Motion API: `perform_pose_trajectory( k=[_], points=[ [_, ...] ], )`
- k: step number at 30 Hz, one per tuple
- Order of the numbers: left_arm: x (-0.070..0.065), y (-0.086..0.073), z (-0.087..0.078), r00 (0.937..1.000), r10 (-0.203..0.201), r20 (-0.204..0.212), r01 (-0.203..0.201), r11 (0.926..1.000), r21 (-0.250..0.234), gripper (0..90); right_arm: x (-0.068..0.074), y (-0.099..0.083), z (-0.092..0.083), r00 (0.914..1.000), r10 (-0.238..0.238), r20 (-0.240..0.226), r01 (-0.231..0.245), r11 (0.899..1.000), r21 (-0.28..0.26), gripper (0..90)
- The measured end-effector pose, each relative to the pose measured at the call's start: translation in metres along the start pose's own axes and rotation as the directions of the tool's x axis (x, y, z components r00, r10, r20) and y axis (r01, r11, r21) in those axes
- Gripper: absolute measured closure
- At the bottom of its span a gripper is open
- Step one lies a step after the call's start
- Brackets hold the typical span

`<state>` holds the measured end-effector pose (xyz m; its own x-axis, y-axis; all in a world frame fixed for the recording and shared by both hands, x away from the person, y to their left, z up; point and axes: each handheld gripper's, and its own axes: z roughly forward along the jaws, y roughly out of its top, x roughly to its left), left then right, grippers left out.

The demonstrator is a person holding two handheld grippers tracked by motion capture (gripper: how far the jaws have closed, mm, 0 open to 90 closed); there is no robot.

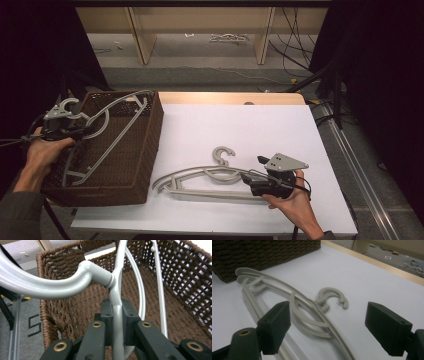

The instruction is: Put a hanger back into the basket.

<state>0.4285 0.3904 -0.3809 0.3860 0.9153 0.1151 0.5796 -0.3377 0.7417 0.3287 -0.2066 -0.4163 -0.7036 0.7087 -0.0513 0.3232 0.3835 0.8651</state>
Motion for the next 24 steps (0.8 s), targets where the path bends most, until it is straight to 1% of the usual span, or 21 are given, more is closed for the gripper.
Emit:
perform_pose_trajectory(
  k=[1, 3, 6, 8, 12, 14, 16, 18, 19, 20, 21, 22, 23, 24],
  points=[
    [-0.001, -0.001, 0.002, 0.9999, 0.010, -0.006, -0.010, 0.9999, 0.013, 82.2, 0.000, 0.000, 0.000, 1.0000, 0.000, -0.002, 0.000, 1.000, 0.004, 21.5],
    [-0.005, -0.004, 0.009, 0.9999, 0.012, -0.006, -0.011, 0.9993, 0.037, 82.0, 0.000, 0.000, 0.000, 1.0000, -0.005, -0.002, 0.005, 1.000, 0.002, 21.5],
    [-0.007, -0.009, 0.019, 1.0000, 0.003, -0.009, -0.002, 0.9985, 0.055, 81.8, 0.000, 0.000, 0.000, 1.0000, -0.004, 0.001, 0.004, 1.000, -0.002, 21.5],
    [-0.008, -0.012, 0.025, 0.9998, -0.007, -0.020, 0.009, 0.9971, 0.075, 81.7, 0.000, 0.000, 0.000, 1.0000, -0.005, -0.003, 0.005, 1.000, 0.000, 21.5],
    [-0.009, -0.018, 0.033, 0.9998, -0.018, -0.009, 0.018, 0.9951, 0.097, 81.1, 0.000, -0.001, 0.000, 0.9999, 0.000, -0.010, 0.000, 1.000, 0.009, 21.5],
    [-0.010, -0.020, 0.035, 0.9998, -0.017, -0.009, 0.018, 0.9948, 0.100, 80.8, 0.000, -0.001, 0.001, 1.0000, -0.004, -0.009, 0.004, 1.000, 0.013, 21.5],
    [-0.011, -0.020, 0.037, 0.9995, -0.030, -0.008, 0.031, 0.9935, 0.110, 79.9, 0.000, -0.001, 0.002, 0.9999, -0.006, -0.009, 0.006, 1.000, 0.015, 21.5],
    [-0.010, -0.019, 0.036, 0.9989, -0.040, -0.023, 0.042, 0.9935, 0.105, 78.7, 0.000, -0.002, 0.002, 1.0000, -0.007, -0.003, 0.007, 1.000, 0.008, 21.5],
    [-0.010, -0.019, 0.036, 0.9989, -0.040, -0.023, 0.042, 0.9935, 0.105, 77.1, 0.000, -0.002, 0.002, 1.0000, -0.007, -0.003, 0.007, 1.000, 0.008, 21.5],
    [-0.009, -0.019, 0.033, 0.9978, -0.045, -0.049, 0.050, 0.9926, 0.111, 74.4, -0.001, -0.001, 0.001, 0.9999, -0.006, -0.009, 0.006, 1.000, 0.018, 21.5],
    [-0.009, -0.020, 0.033, 0.9973, -0.032, -0.066, 0.040, 0.9914, 0.124, 72.0, -0.001, -0.001, 0.001, 1.0000, -0.004, -0.008, 0.004, 1.000, 0.019, 21.5],
    [-0.009, -0.021, 0.032, 0.9965, -0.032, -0.077, 0.042, 0.9906, 0.130, 70.1, -0.001, -0.001, 0.001, 1.0000, -0.005, -0.008, 0.005, 1.000, 0.020, 21.5],
    [-0.008, -0.021, 0.031, 0.9960, -0.047, -0.076, 0.057, 0.9905, 0.126, 68.5, -0.001, -0.001, 0.001, 0.9999, -0.007, -0.008, 0.007, 1.000, 0.021, 21.5],
    [-0.008, -0.021, 0.031, 0.9960, -0.047, -0.076, 0.057, 0.9905, 0.126, 66.7, -0.001, -0.001, 0.001, 0.9999, -0.007, -0.008, 0.007, 1.000, 0.021, 21.5]
  ],
)
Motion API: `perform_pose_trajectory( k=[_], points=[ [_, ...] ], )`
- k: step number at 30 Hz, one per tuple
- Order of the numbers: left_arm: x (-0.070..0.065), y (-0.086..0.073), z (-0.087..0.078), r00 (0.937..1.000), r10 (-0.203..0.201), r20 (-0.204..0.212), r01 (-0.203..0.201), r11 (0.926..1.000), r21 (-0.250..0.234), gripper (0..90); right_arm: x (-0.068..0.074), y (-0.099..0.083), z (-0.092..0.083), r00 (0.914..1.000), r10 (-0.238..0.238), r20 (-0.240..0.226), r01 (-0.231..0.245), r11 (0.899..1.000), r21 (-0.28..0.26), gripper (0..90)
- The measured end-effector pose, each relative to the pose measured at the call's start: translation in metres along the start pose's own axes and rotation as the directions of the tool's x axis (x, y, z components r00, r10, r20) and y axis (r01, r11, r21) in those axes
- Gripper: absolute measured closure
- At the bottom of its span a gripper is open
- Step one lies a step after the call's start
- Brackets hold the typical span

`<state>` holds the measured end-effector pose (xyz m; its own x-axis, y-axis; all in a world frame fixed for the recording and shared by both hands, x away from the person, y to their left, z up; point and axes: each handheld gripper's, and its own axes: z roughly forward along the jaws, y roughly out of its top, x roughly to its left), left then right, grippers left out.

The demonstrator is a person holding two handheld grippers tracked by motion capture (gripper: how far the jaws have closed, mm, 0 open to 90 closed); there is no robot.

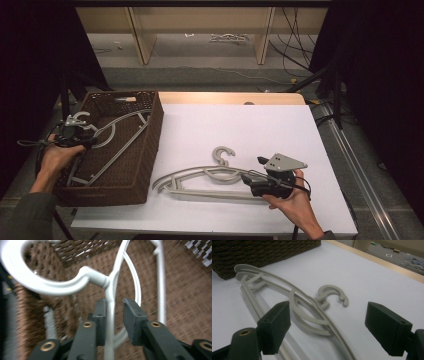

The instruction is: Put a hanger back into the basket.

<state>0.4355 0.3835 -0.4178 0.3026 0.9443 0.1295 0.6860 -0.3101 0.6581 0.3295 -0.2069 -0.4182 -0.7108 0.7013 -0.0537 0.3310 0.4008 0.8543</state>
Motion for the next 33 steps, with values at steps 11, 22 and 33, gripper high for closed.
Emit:
perform_pose_trajectory(
  k=[11, 22, 33],
  points=[
    [-0.013, 0.018, -0.044, 0.9965, -0.083, -0.012, 0.080, 0.9830, -0.166, 40.2, -0.001, 0.000, 0.000, 1.0000, 0.004, 0.006, -0.004, 1.000, -0.008, 21.4],
    [-0.058, 0.020, -0.074, 0.9929, -0.089, 0.079, 0.108, 0.9521, -0.286, 27.9, -0.001, 0.000, 0.000, 0.9999, 0.010, 0.010, -0.010, 1.000, -0.013, 20.9],
    [-0.127, 0.009, -0.101, 0.9641, -0.054, 0.260, 0.169, 0.8814, -0.441, 22.3, 0.001, 0.001, -0.001, 0.9997, 0.022, 0.010, -0.021, 0.999, -0.038, 20.5]
  ],
)
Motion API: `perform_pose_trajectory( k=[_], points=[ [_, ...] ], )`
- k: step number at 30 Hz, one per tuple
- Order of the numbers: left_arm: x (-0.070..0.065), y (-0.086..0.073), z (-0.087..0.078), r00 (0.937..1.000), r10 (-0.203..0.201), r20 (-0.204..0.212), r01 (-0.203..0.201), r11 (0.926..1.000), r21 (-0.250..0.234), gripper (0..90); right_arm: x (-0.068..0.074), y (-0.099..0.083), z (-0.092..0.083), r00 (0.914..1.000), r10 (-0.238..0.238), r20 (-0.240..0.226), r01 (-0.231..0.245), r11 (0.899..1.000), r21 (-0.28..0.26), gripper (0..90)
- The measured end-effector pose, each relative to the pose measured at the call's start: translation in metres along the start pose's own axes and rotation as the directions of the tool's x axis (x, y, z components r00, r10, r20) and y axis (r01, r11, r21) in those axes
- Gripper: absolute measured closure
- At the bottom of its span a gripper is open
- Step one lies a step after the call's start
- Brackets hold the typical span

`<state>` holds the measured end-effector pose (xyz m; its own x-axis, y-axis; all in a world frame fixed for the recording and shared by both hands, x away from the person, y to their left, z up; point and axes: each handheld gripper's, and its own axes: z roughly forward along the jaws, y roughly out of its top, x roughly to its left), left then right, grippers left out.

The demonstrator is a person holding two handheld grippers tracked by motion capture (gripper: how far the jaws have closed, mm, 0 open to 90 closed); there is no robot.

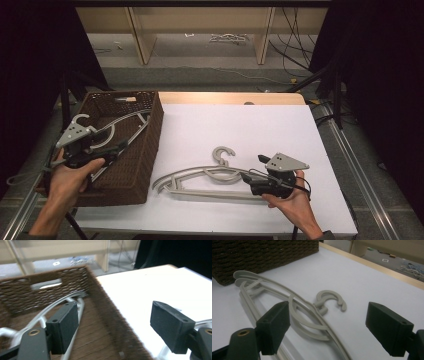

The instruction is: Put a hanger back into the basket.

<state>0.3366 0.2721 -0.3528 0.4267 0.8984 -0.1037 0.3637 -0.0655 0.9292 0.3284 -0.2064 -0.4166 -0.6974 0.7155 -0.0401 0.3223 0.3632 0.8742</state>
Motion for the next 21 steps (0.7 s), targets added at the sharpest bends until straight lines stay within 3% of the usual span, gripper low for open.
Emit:
perform_pose_trajectory(
  k=[8, 11, 16, 21],
  points=[
    [-0.040, -0.015, -0.005, 0.9947, 0.041, 0.094, -0.034, 0.9965, -0.076, 21.3, 0.000, 0.000, 0.000, 1.0000, -0.006, 0.004, 0.006, 1.000, -0.028, 20.5],
    [-0.049, -0.019, -0.006, 0.9915, 0.045, 0.122, -0.035, 0.9960, -0.082, 21.2, 0.000, 0.000, 0.000, 1.0000, -0.001, -0.002, 0.001, 1.000, -0.031, 20.3],
    [-0.074, -0.035, -0.001, 0.9829, 0.095, 0.158, -0.084, 0.9938, -0.072, 21.2, 0.000, -0.002, 0.001, 1.0000, -0.004, -0.006, 0.004, 0.999, -0.032, 19.9],
    [-0.087, -0.047, 0.004, 0.9746, 0.117, 0.191, -0.104, 0.9915, -0.079, 21.2, -0.001, -0.002, 0.001, 1.0000, 0.003, -0.008, -0.003, 0.999, -0.035, 19.8]
  ],
)
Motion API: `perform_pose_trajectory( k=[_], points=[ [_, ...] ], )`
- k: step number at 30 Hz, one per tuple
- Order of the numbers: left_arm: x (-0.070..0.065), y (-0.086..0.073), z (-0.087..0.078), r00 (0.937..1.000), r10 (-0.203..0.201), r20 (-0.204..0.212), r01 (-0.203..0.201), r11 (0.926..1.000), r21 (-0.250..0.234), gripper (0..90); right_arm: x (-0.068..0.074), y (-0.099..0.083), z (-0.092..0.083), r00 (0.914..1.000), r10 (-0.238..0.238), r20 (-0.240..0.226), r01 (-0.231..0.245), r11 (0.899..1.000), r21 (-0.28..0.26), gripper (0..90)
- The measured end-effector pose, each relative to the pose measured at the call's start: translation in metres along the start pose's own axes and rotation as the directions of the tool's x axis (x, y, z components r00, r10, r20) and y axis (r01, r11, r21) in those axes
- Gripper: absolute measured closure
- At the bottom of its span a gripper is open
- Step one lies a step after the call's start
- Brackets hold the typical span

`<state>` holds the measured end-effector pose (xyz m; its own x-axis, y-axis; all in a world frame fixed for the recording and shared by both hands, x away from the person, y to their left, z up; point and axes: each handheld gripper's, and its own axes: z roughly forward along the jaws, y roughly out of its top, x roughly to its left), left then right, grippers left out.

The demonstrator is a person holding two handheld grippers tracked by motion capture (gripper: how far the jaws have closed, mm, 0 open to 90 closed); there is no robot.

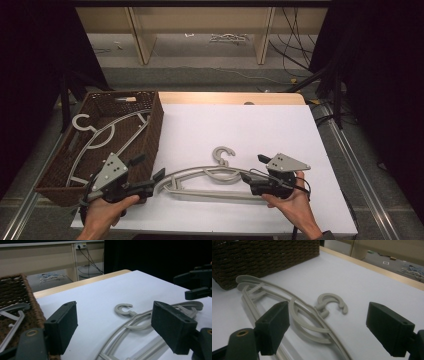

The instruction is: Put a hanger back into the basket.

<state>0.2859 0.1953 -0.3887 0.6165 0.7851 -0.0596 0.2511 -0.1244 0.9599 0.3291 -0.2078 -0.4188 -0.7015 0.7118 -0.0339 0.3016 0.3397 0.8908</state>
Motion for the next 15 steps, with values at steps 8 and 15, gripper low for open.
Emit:
perform_pose_trajectory(
  k=[8, 15],
  points=[
    [0.000, -0.014, 0.002, 1.0000, 0.007, -0.001, -0.007, 0.9996, -0.027, 20.6, -0.001, -0.002, -0.001, 1.0000, 0.006, 0.002, -0.006, 1.000, -0.004, 18.9],
    [-0.004, -0.023, 0.002, 0.9997, 0.023, -0.012, -0.023, 0.9996, -0.018, 20.8, 0.001, -0.002, 0.000, 0.9999, 0.007, -0.008, -0.007, 1.000, 0.012, 17.8]
  ],
)
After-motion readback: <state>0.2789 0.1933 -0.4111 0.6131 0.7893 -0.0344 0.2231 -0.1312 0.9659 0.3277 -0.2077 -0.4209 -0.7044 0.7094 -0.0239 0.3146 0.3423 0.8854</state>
